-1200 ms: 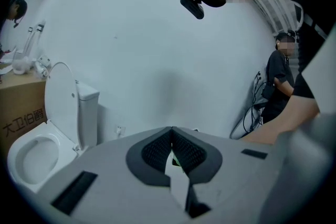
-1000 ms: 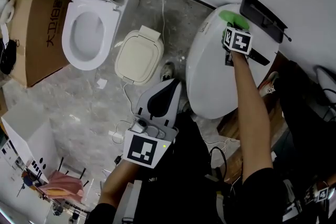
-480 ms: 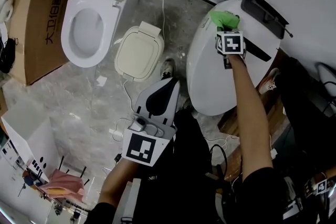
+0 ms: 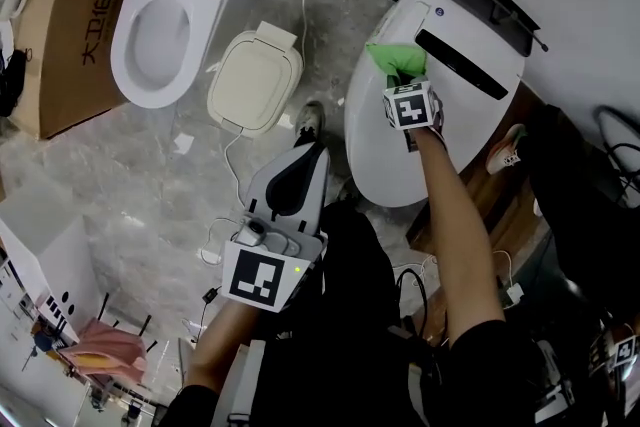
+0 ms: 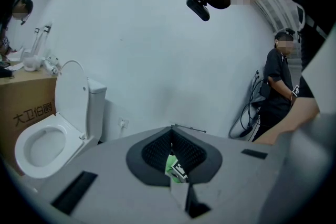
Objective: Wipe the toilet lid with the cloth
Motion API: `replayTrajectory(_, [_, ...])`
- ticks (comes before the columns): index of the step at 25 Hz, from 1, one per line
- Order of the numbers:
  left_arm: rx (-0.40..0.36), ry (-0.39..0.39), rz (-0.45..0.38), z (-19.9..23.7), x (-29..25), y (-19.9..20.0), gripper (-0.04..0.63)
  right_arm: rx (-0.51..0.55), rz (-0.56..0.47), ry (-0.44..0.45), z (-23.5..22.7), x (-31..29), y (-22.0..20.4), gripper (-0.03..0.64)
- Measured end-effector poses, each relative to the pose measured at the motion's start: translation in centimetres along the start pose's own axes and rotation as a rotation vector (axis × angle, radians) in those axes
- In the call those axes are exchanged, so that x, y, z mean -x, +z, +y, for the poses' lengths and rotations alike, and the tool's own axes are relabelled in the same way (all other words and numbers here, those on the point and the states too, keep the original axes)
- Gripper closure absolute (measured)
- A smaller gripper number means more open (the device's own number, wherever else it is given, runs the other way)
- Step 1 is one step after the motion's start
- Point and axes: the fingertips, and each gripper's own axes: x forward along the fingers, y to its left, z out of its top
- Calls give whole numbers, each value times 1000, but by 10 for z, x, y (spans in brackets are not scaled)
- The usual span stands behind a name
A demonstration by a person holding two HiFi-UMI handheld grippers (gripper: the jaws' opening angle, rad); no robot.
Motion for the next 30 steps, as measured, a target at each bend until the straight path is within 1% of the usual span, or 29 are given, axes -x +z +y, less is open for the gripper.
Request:
replayTrajectory(3, [10,18,-19,-17,15,-9,588,45,25,26,31,6,-32,572])
replayTrajectory(7, [11,28,-86,-41,36,-12,588,149,49,58,72,11,-76,572])
replayTrajectory(11, [-1,45,-73,-62,57,-29,588,276,88,92,110,18,-121,572])
replayTrajectory(13, [-7,56,-85,-72,67,-33,588,342,110,99,129,22,-149,572])
replayTrajectory(18, [-8,73,-76,-101,84,-41,588,496,158,117,167,36,-215,572])
replayTrajectory(23, [-43,45,-57,-132,97,-31,588,583,230,116,180,51,-282,572])
replayTrajectory(25, [-56,30,-39,-144,99,-25,588,587,254,110,177,59,-306,572])
replayTrajectory(28, [-78,-11,-43,-163,96,-12,588,590,286,81,164,67,-336,572])
replayTrajectory(30, [-96,-37,-20,-177,97,-7,588,582,323,58,155,74,-361,572])
